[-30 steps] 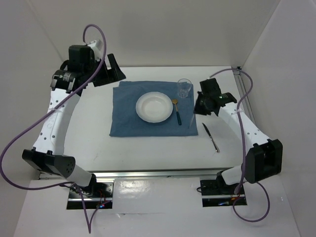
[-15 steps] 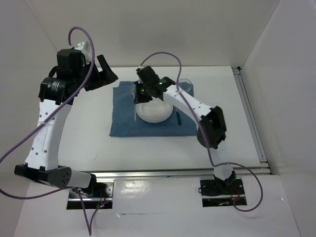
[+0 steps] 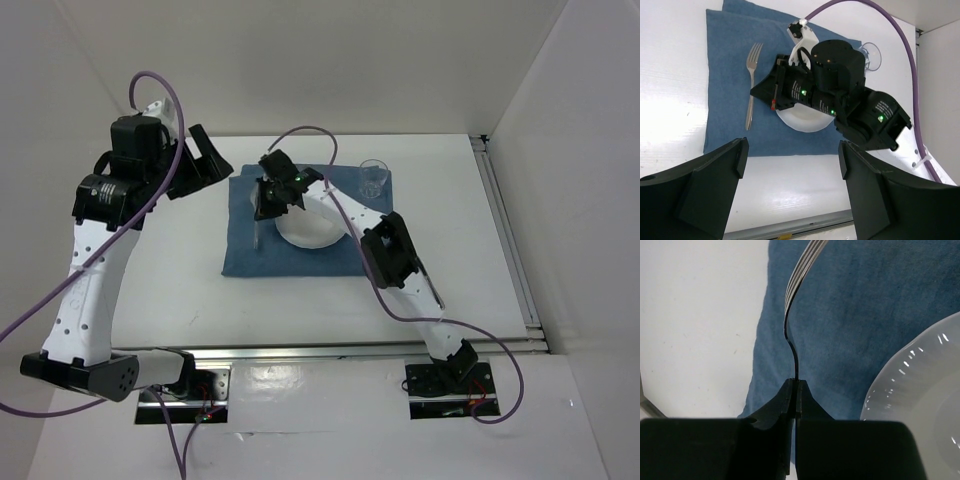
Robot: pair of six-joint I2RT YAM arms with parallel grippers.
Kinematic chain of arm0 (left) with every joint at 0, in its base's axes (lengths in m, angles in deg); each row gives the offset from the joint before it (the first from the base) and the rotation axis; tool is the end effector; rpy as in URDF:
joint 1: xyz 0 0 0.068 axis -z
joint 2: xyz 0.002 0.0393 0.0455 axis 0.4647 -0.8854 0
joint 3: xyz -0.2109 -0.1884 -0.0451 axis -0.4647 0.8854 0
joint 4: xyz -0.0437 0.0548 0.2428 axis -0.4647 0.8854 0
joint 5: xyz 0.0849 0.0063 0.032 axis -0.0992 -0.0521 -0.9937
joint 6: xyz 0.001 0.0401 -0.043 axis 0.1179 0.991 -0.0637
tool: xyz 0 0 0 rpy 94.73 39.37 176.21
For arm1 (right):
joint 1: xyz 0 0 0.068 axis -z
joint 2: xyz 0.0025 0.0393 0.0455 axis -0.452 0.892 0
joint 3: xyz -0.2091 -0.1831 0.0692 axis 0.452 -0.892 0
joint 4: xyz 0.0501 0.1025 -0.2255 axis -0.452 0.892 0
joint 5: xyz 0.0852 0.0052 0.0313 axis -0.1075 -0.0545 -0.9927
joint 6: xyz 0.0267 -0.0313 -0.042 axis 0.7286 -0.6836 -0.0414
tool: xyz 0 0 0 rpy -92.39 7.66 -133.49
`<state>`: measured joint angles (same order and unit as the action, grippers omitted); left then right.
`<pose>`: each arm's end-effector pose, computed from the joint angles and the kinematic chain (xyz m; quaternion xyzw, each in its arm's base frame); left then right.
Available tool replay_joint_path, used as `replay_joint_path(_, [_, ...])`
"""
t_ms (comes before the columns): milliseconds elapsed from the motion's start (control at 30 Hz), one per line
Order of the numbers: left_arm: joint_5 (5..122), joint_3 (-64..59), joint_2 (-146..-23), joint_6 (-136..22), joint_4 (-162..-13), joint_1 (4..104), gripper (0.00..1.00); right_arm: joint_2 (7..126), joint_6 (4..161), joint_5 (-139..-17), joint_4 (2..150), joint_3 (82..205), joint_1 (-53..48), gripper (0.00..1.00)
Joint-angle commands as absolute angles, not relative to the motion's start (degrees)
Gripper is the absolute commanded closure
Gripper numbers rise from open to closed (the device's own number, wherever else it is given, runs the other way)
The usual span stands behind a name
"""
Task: Set the dinner table for one person
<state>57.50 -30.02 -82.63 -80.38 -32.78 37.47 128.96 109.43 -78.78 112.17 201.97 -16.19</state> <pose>0.2260 -0.0405 0.4861 -0.1768 0.8305 -0.2164 0.4818 0.4089 0.3912 0.2169 -0.1051 0.9191 0.2874 0.2480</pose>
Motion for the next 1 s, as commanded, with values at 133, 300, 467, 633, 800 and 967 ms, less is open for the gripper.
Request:
replay_joint_path(133, [56.9,-29.5,-81.0,-80.5,-34.4,37.4,0.09,129.7,111.2,-80.4,106.0,200.1,-15.2,0.75])
replay_joint_path(300, [56.9,-28.8,-81.5,-80.5,-35.0,37.4,0.09,127.2,111.2,-83.0,101.5,197.3,-15.2,0.5])
replay_joint_path(467, [59.0,-26.4,-81.5,-80.5,-36.8,37.4,0.09,121.0,109.9,-84.3,100.6,196.8,-14.7,0.52])
replay_joint_path(633, [56.7,-27.2,-81.6,-79.3,-36.2,37.4,0.09,105.3,105.8,-75.8,101.7,185.9,-15.2,0.53])
replay_joint_path(800, [55.4,-27.9,-82.1,-78.1,-36.8,37.4,0.09,86.0,107.0,-59.7,105.2,157.1,-11.5,0.48])
replay_joint_path(967, [56.7,-26.5,-83.9,-78.1,-38.4,36.8,0.09,64.2,108.9,-60.2,110.6,128.1,5.2,0.3])
